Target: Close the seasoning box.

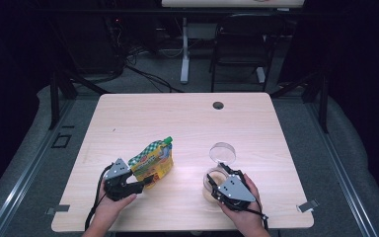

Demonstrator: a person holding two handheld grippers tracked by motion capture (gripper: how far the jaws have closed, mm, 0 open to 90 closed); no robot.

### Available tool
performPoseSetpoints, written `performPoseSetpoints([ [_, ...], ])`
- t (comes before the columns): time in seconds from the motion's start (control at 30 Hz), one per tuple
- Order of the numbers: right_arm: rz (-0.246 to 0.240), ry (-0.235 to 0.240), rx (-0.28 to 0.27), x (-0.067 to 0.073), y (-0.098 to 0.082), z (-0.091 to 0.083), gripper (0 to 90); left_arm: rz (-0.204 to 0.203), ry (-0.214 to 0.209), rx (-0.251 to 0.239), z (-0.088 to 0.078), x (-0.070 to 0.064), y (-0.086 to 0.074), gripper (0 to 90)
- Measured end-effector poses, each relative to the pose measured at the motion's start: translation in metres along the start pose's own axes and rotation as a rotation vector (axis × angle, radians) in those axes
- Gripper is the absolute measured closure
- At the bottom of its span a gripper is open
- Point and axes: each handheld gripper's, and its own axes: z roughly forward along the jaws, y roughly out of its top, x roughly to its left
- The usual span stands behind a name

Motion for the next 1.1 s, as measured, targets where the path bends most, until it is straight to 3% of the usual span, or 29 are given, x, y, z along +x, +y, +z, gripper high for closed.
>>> performPoseSetpoints([
  [0.37,0.011,0.016,0.007,-0.002,0.000,-0.001,44.9,0.015,0.003,0.005,-0.009,-0.003,-0.001,48.7],
  [0.63,0.017,0.064,0.018,-0.002,0.003,-0.002,45.0,0.021,0.010,0.002,-0.021,-0.005,-0.006,47.8],
  [0.93,0.033,0.075,0.027,-0.003,0.004,-0.005,46.1,0.030,0.030,0.012,-0.034,-0.001,-0.014,47.9],
  [1.1,0.053,0.084,0.029,-0.005,0.003,-0.007,46.1,0.013,0.002,0.011,-0.035,0.001,-0.018,47.9],
])
